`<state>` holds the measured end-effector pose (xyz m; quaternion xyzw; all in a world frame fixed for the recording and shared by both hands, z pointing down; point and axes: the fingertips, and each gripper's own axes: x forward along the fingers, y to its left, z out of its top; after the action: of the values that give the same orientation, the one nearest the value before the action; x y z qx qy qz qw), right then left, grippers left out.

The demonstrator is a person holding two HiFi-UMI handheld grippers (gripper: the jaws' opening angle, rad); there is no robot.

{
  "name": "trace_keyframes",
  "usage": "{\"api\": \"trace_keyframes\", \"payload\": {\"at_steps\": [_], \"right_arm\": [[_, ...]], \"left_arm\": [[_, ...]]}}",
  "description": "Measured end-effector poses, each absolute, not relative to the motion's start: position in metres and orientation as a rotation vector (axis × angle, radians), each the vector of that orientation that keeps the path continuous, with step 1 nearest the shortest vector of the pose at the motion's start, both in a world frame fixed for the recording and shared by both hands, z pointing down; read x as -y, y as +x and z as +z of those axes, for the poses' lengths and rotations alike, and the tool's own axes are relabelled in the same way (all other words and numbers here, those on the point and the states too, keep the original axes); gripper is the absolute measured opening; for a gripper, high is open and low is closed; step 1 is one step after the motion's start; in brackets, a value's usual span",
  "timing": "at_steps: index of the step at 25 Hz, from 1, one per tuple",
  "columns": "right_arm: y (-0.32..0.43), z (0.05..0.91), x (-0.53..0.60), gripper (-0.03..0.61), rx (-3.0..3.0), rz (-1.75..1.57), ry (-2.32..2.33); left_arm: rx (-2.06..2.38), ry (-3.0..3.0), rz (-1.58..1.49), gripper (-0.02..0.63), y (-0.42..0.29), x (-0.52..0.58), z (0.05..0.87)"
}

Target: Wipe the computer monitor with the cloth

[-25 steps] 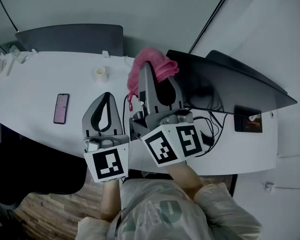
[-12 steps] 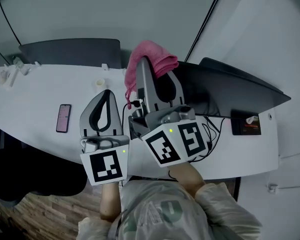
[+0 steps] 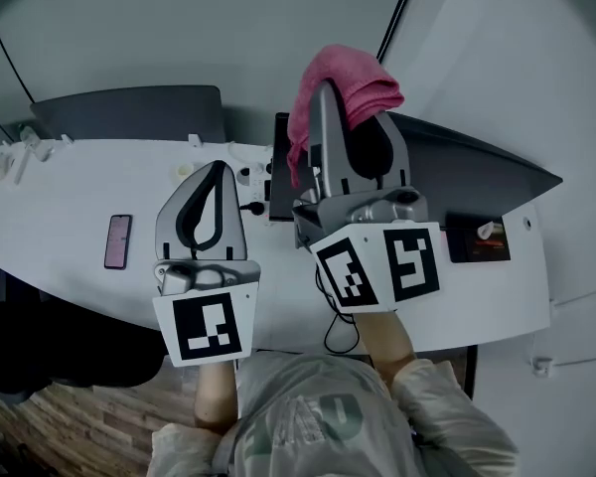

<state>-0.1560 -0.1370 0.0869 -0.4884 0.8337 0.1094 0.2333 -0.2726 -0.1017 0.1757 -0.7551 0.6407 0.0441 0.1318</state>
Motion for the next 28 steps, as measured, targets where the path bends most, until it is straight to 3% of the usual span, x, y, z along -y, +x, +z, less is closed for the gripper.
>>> {"api": "trace_keyframes", "payload": {"at_steps": [5, 10, 19, 28], "right_arm": [[-0.14, 0.07, 0.134, 0.057, -2.253, 0.608, -1.512], [-0.18, 0.087, 0.145, 0.057, -2.402, 0.757, -1.523], [-0.226, 0.12, 0.164, 0.057, -2.569, 0.703, -1.45], [-0.226, 0.13, 0.168, 0.057, -2.626, 0.807, -1.51]], "left_arm": [[-1.836, -2.208, 0.141, 0.015, -0.264, 0.105, 0.174], [-1.823, -2.228, 0.134, 0.015, -0.261, 0.113, 0.176], [-1.911, -2.216, 0.126, 0.015, -0.295, 0.124, 0.188], [-1.861, -2.285, 0.137, 0.015, -0.281, 0.139, 0.192]]}}
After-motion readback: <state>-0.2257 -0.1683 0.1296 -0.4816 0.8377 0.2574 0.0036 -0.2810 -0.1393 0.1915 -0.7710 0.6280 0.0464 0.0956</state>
